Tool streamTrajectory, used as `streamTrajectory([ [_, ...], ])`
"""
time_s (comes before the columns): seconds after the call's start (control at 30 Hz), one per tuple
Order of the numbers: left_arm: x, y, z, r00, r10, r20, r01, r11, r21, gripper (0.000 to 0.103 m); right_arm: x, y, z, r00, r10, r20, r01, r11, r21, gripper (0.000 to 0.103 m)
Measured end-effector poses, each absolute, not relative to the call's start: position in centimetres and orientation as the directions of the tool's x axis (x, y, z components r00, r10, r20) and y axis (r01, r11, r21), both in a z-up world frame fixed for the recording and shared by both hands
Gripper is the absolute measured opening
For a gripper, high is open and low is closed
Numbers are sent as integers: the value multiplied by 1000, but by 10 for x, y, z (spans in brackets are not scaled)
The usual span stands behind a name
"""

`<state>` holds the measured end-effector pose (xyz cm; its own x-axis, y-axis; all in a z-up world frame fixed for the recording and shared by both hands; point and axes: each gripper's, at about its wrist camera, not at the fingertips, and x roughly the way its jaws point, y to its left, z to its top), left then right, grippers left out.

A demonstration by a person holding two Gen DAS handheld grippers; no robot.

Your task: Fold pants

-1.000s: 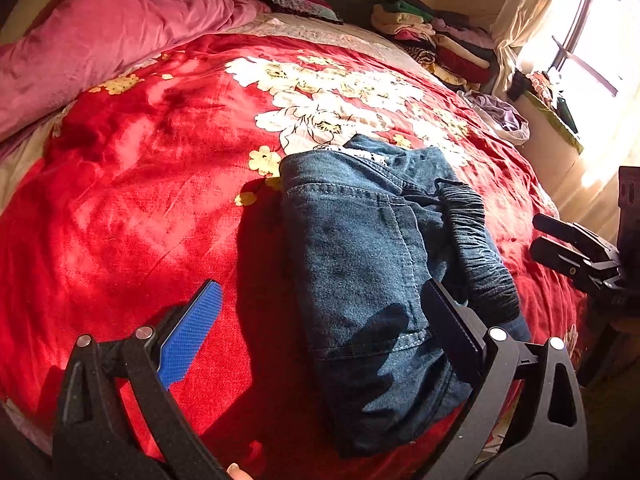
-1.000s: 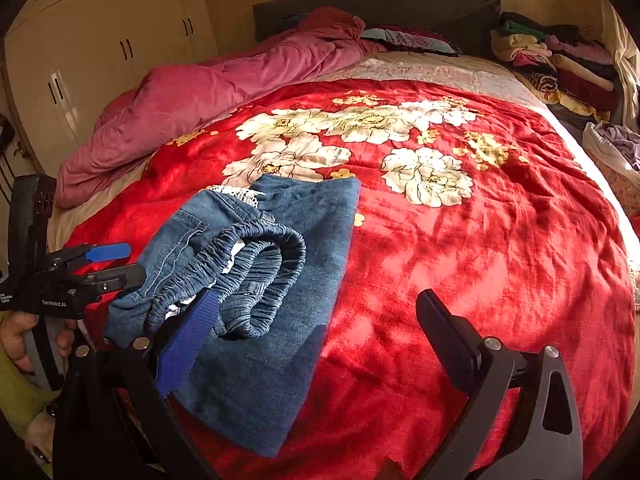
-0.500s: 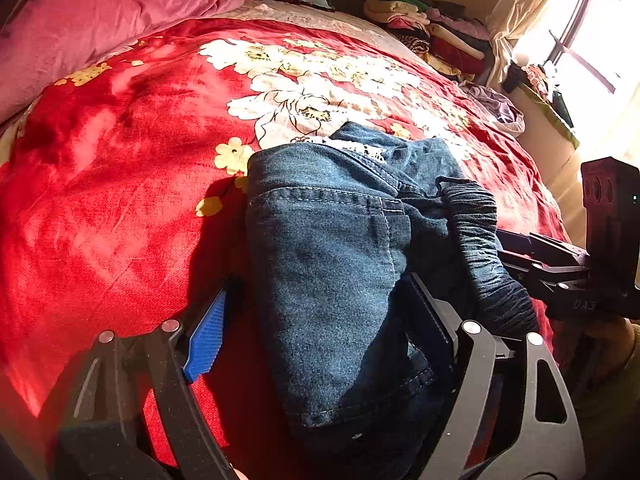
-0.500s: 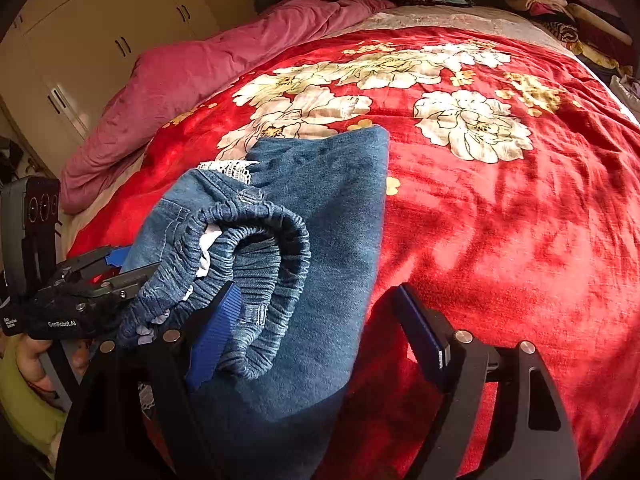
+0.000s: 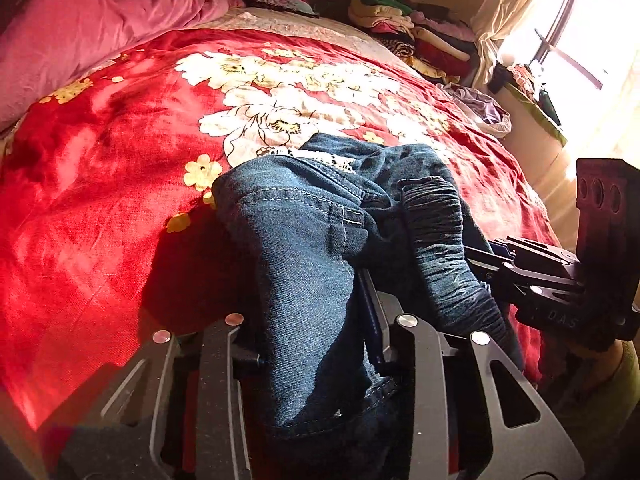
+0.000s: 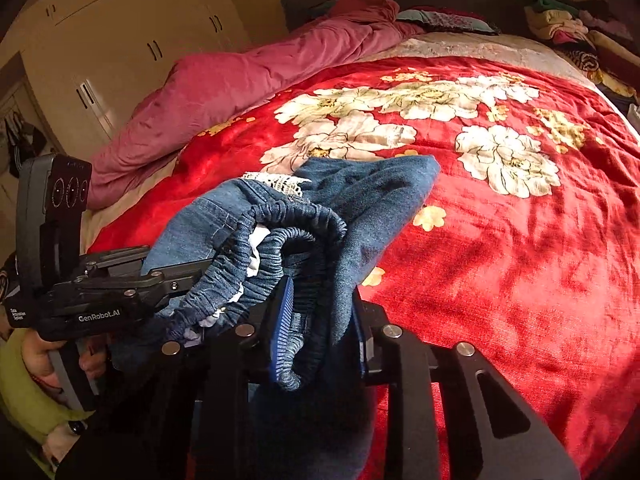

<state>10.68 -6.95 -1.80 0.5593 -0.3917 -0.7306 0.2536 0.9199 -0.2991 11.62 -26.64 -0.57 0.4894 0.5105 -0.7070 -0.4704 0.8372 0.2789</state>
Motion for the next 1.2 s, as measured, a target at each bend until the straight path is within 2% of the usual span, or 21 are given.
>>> streamTrajectory([
  [0.4, 133, -67, 31, 637, -384, -669, 258, 923, -284, 22, 139, -251, 43, 574, 517, -635, -529, 826, 194, 22],
  [0.7, 174, -62, 37, 652, -346, -675, 248, 938, -242, 22, 185, -243, 47, 600, 514, -613, -521, 833, 188, 22],
  [0.87, 194, -57, 27, 651, -335, -681, 237, 942, -237, 22, 206, -240, 43, 600, 505, -620, -516, 837, 182, 22],
  [1.2, 205, -49, -7, 622, -321, -714, 211, 947, -241, 22, 227, -245, 4, 570, 425, -703, -456, 875, 159, 22],
])
